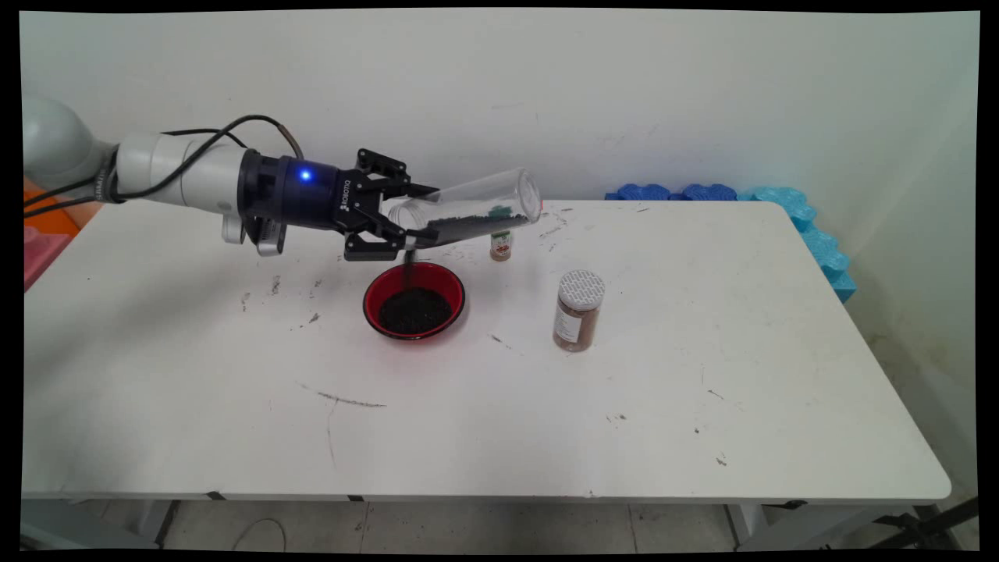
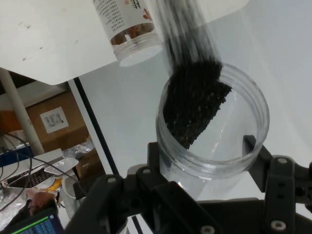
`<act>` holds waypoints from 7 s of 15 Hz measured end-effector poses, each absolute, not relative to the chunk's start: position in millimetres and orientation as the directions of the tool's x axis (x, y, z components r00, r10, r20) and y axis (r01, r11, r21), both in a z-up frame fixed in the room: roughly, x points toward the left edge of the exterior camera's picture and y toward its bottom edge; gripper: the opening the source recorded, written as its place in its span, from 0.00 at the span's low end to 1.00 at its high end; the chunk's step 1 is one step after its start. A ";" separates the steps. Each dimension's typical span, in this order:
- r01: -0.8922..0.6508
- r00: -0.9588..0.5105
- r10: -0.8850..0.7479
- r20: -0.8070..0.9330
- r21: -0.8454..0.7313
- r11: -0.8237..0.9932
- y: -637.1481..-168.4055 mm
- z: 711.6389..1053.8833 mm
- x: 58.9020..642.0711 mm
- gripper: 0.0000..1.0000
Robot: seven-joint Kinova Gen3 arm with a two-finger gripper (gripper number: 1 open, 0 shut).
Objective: Pour the black seasoning powder in the red bowl
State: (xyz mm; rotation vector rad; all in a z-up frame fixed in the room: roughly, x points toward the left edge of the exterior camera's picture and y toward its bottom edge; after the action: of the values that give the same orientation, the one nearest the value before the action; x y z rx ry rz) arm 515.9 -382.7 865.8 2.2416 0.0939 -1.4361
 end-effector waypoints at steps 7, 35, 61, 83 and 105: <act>0.312 0.441 -0.185 -0.878 0.343 -0.886 -383.6 866.0 514.9 0.00; 0.382 0.340 -0.160 -0.927 0.292 -0.877 -389.0 876.6 508.5 0.00; 0.408 0.296 -0.162 -0.941 0.278 -0.869 -381.9 876.1 522.6 0.00; 0.409 0.167 -0.277 -0.946 0.322 -0.854 -377.6 884.6 524.2 0.00; 0.341 0.272 -0.389 -0.880 0.466 -0.816 -382.2 877.1 529.8 0.00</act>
State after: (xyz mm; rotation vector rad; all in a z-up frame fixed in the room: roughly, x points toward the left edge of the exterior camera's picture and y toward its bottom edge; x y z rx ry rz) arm 529.8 -382.2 877.1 1.9565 -0.0434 -1.5987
